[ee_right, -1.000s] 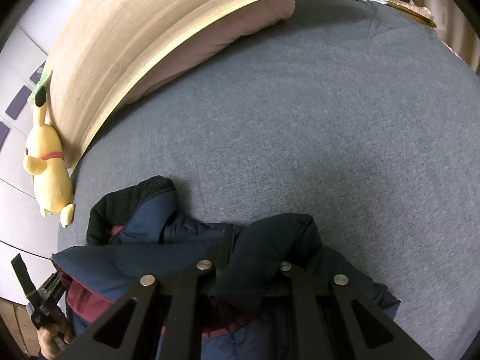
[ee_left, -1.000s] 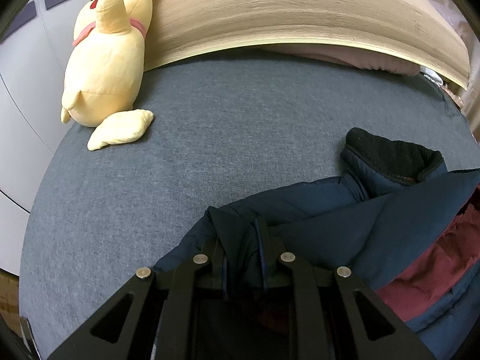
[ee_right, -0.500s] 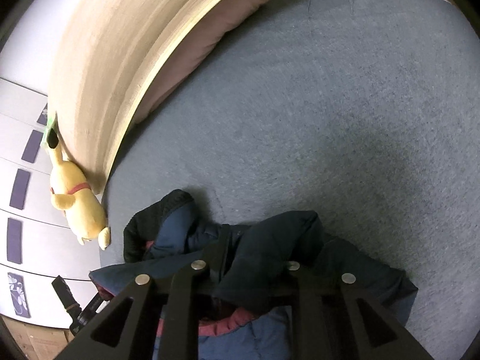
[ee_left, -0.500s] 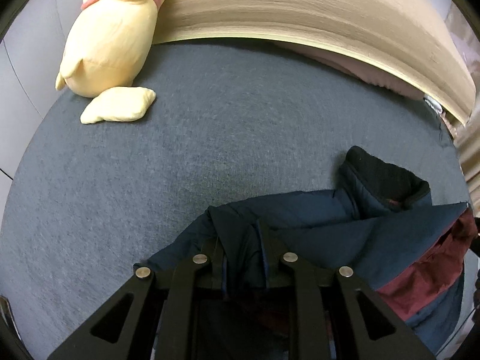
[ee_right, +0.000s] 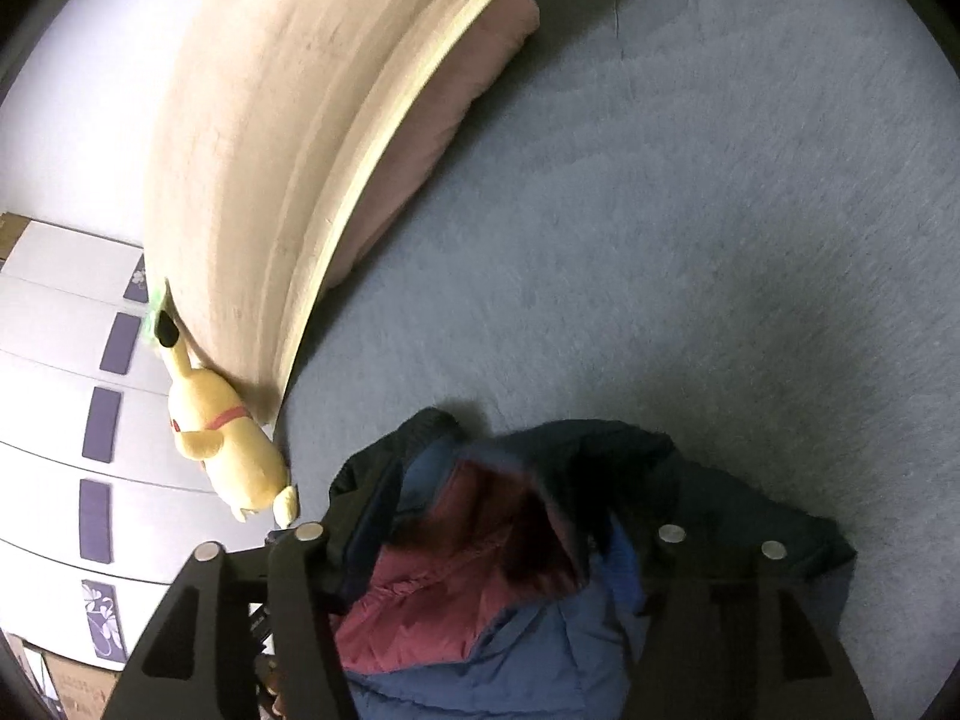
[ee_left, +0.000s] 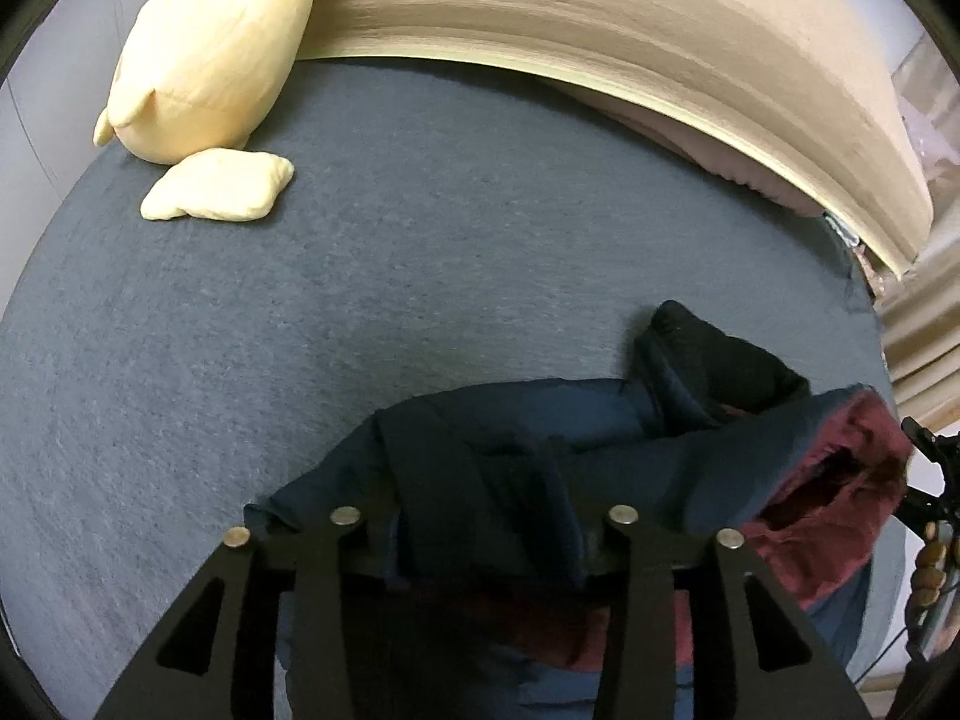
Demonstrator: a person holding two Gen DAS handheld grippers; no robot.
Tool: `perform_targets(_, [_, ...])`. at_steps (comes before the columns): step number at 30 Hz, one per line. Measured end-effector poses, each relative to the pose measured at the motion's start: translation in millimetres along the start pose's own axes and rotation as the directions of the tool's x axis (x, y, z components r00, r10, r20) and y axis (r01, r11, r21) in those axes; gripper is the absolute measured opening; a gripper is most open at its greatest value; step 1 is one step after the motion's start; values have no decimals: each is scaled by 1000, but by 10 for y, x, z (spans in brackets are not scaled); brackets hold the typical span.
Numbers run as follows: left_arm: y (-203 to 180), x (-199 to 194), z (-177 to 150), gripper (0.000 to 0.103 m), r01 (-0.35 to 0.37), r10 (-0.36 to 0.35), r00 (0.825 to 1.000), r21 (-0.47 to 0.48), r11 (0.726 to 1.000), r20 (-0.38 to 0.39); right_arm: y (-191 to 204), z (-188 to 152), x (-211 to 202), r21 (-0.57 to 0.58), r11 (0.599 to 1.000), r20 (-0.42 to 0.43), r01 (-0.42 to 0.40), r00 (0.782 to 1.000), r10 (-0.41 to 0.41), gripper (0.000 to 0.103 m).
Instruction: Fold large clothes
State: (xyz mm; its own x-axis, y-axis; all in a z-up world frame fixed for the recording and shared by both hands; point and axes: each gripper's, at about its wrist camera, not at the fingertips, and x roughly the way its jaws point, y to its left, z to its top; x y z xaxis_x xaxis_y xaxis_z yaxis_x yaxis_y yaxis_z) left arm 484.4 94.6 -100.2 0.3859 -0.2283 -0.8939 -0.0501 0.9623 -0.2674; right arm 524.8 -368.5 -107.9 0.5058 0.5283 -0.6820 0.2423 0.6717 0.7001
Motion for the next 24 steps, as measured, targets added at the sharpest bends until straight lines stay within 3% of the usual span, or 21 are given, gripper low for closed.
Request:
perform_targets(3, [71,-69,45,57,86,-87,996,-76,993,0,-20,39,-184,21,1000,55,-22,998,21,72])
perform_targets(5, [169,-122,77,62,154,-153,988,-160,975,16,1,57,-275,16,1000,83,-23,996,22,72])
perform_targets(8, [332,-205,106,68,272,-262,962,-302,914,72,45,61,-383,-11,1000,112,-19,993,20,72])
perform_targets(10, [436,-279,116,68,352,-331,936,-359,865,118,70,42,-444,-31,1000,133,0,991,5,72])
perform_targets(12, [489,-376,111,68,385,-346,922,-348,855,171,92,12,-480,-73,997,149,24,989,-13,72])
perform_targets(14, [551,-509,85,68,378,-314,919,-304,875,237,89,-29,-486,-107,993,159,46,987,-29,72])
perform_targets(16, [611,-592,31,68,320,-245,928,-266,910,280,77,-73,-479,-145,987,162,68,986,-45,72])
perform_targets(19, [591,-510,-51,68,194,-147,956,-175,965,253,4,-137,-432,-200,973,157,112,984,-81,72])
perform_targets(21, [536,-388,-96,68,130,-104,971,-109,986,215,-39,-170,-362,-237,962,143,132,985,-100,72])
perform_targets(24, [394,-222,-135,68,93,-88,980,-20,996,181,-67,-205,-249,-280,948,120,149,986,-119,72])
